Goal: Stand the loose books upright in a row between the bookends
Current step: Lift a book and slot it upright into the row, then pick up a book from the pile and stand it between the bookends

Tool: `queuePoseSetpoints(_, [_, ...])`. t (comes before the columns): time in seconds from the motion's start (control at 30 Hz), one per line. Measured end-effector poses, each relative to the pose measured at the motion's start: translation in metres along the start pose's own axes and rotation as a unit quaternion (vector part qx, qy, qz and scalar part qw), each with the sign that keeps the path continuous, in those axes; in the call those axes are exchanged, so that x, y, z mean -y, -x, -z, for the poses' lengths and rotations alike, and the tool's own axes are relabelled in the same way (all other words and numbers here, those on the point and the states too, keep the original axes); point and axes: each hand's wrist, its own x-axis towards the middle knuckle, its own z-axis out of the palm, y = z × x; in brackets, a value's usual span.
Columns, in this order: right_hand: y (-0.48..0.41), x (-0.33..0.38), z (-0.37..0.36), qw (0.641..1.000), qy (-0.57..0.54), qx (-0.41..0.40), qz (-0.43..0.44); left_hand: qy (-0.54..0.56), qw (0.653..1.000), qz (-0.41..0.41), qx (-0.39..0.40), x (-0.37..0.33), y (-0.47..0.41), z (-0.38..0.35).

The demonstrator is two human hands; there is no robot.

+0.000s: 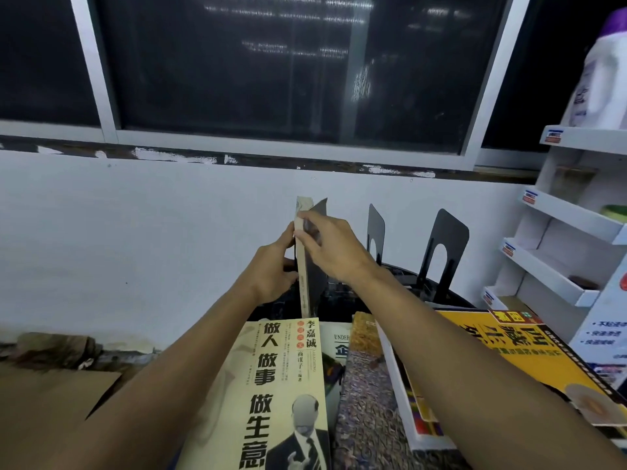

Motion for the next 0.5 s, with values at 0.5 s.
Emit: queuePoseSetpoints(0.5, [0.052, 0.017, 0.039, 0.997, 0.046, 0.06, -0.009, -0.097, 0.994, 0.035, 0.022, -0.016, 0.046, 0.027])
